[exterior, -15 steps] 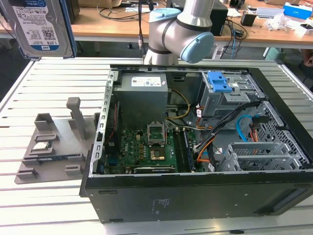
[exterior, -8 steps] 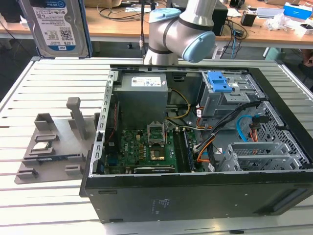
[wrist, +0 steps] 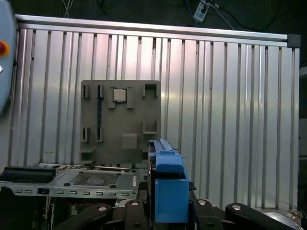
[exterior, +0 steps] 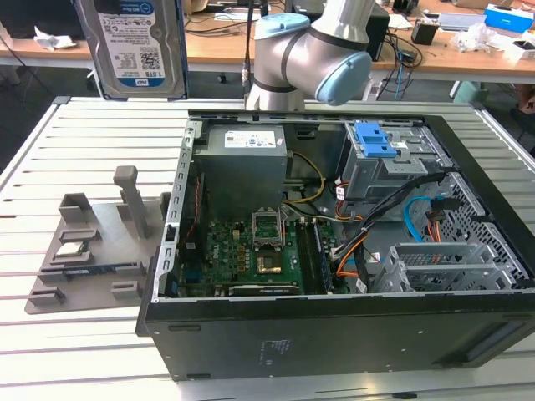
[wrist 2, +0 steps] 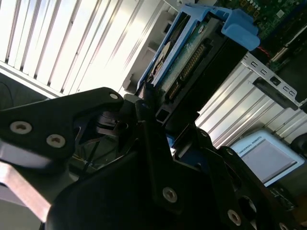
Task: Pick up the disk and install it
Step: 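Pick up the disk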
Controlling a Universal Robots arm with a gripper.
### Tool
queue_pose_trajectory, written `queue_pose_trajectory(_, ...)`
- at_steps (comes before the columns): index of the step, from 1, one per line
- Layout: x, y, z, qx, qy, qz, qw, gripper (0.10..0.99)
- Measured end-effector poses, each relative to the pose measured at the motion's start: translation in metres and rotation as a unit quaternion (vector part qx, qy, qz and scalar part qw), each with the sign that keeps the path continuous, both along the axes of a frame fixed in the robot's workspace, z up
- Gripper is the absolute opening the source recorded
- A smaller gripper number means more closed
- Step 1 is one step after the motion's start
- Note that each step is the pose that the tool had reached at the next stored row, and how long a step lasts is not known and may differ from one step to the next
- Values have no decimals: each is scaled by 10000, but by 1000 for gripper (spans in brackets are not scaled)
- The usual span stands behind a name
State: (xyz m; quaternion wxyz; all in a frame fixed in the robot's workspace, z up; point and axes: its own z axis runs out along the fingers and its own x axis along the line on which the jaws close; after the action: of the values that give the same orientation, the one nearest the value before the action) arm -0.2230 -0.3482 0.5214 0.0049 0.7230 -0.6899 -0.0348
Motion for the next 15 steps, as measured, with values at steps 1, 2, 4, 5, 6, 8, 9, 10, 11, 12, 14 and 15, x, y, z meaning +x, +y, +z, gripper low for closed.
queue_pose_trajectory(1, 38, 0, 0, 0, 0, 0, 10000, 369)
queue_pose_trajectory(2, 71, 0, 0, 0, 0, 0, 10000, 369)
queue_pose_trajectory(4, 194, 0, -1, 1, 0, 0, 10000, 369)
queue_pose_trajectory(5, 221, 0, 0, 0, 0, 0, 10000, 369)
queue_pose_trajectory(6, 260, 0, 0, 0, 0, 1, 10000, 369)
queue_pose_trajectory(8, 353, 0, 0, 0, 0, 0, 10000, 369)
queue_pose_trajectory(9, 385, 0, 0, 0, 0, 0, 10000, 369)
queue_pose_trajectory(10, 424, 0, 0, 0, 0, 0, 10000, 369)
queue_pose_trajectory(11, 456, 0, 0, 0, 0, 0, 10000, 369)
queue_pose_trajectory(12, 501, 0, 0, 0, 0, 1, 10000, 369)
queue_pose_trajectory(14, 574, 0, 0, 0, 0, 0, 10000, 369)
queue_pose_trajectory(15, 607, 0, 0, 0, 0, 1, 10000, 369)
